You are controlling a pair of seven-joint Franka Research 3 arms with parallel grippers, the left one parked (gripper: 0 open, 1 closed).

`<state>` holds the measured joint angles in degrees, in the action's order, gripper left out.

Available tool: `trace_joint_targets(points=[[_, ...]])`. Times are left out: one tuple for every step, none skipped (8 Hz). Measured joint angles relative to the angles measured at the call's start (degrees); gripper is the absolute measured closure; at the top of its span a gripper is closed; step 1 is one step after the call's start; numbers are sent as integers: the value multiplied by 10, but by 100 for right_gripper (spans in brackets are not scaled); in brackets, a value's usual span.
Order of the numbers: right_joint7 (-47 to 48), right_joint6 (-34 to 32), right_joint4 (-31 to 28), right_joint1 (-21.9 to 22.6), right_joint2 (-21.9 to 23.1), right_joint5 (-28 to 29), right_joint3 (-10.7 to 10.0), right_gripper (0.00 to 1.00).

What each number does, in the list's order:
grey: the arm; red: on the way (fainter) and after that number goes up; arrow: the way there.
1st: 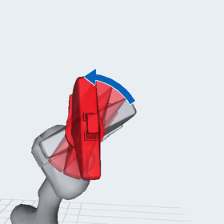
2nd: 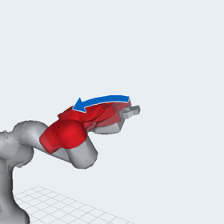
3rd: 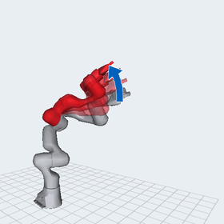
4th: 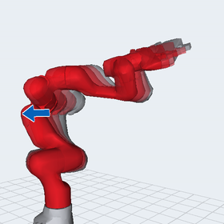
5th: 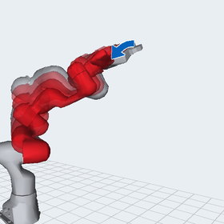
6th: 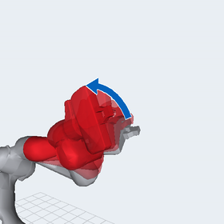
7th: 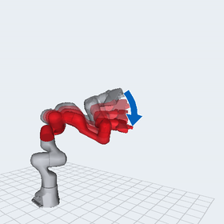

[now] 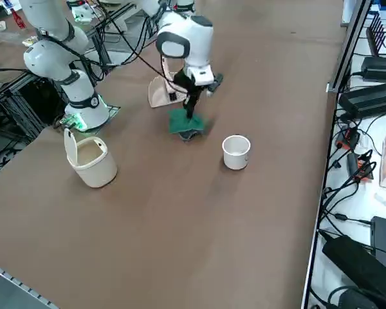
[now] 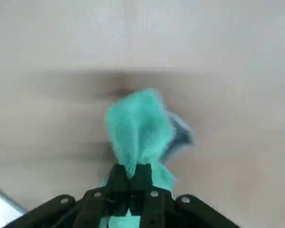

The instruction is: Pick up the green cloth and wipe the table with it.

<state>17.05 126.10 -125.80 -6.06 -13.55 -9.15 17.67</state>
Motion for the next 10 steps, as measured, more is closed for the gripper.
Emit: trace_joint_targets(points=[[-5,-58,43,2,6,0,1,98],[-8,-98,82,11,9,0,2,98],[-8,-112,109,26,10,0,4,98],[-8,-115,126,43,8,0,4,98],[-8,-115,143,60,3,0,5,98],[-8,-115,162,75,-7,2,5,98],[4,-115,183,92,-24,4,5,98],[24,-115,195,106,-43,4,5,98],[46,-107,202,120,-62,5,5,97],[77,-88,205,139,-83,5,5,97]])
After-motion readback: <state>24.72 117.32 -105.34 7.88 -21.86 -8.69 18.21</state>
